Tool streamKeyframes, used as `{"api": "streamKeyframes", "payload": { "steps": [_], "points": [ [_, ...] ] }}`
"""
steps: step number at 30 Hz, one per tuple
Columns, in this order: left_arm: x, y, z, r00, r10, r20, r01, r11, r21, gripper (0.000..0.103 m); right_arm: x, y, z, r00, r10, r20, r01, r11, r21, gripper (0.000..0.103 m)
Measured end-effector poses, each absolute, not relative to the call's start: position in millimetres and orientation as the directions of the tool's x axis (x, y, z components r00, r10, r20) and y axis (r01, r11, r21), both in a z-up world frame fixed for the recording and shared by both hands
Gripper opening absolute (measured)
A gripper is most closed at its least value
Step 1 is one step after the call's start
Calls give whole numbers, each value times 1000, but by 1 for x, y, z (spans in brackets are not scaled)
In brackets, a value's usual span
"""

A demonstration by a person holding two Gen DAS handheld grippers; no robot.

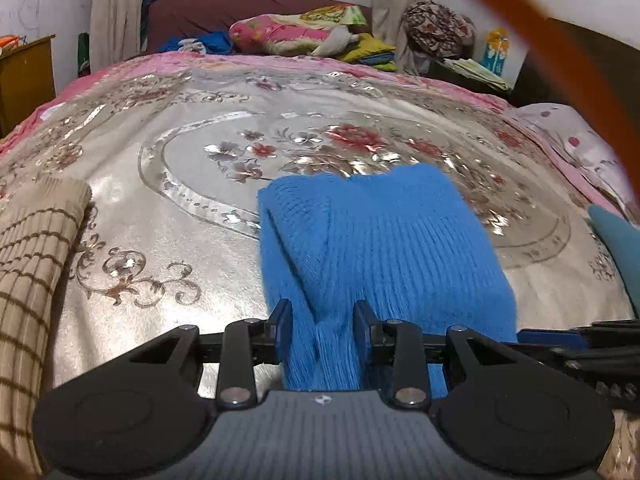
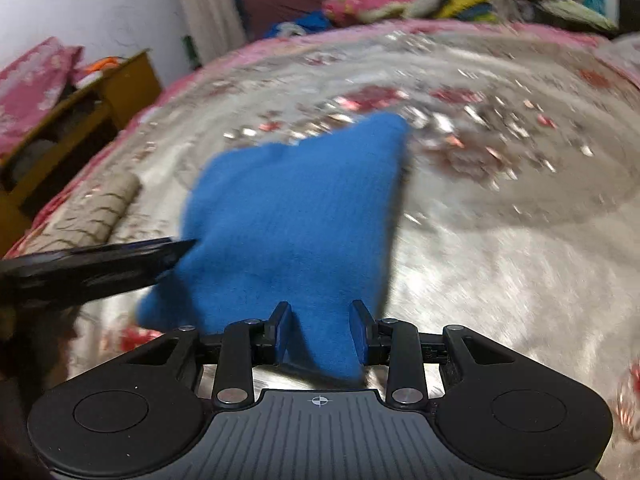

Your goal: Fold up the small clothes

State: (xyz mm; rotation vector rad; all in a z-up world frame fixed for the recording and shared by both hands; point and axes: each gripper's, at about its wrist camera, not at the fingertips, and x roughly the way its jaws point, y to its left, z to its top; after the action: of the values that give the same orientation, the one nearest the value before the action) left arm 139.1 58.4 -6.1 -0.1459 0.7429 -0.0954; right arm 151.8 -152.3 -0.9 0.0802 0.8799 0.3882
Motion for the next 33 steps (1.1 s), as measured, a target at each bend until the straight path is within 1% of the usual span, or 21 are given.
{"api": "streamKeyframes", "payload": {
  "steps": [2,4,8,10,14,16,17,18,22,25,27,33],
  "points": [
    [133,60,-1,734,-160,-660,36,980,-197,38,154,-163,-5,556,384,-737,-267,922,279,32],
    [131,63,2,725,-171,-667,31,976,-216,38,155,-169,-6,559,380,-736,-255,924,284,32],
    [128,55,-4,694,-125,-709,36,990,-139,38,164,-172,-11,537,370,-758,-236,929,286,32],
    [122,53,-4,696,-117,-709,38,991,-126,38,161,-173,-9,539,374,-755,-233,927,293,32],
    [104,46,3,716,-98,-691,40,994,-99,39,141,-172,4,568,360,-740,-274,931,243,33],
    [95,43,4,721,-91,-687,34,995,-95,43,132,-174,9,573,377,-728,-283,924,256,33],
    [91,41,4,721,-90,-687,34,995,-95,48,126,-176,12,574,388,-721,-284,920,270,33],
    [86,38,4,721,-87,-688,35,995,-88,50,122,-176,15,575,395,-717,-284,917,279,33],
    [65,24,3,731,-56,-680,43,998,-36,54,99,-175,22,579,409,-705,-291,912,290,39],
    [52,18,3,731,-66,-679,52,998,-41,59,82,-173,26,586,417,-695,-299,908,293,39],
    [45,15,3,737,-59,-674,49,998,-34,63,71,-171,29,592,413,-692,-301,910,285,42],
    [25,10,10,752,-56,-657,43,998,-36,69,43,-169,35,623,392,-677,-292,920,263,45]
  ]
}}
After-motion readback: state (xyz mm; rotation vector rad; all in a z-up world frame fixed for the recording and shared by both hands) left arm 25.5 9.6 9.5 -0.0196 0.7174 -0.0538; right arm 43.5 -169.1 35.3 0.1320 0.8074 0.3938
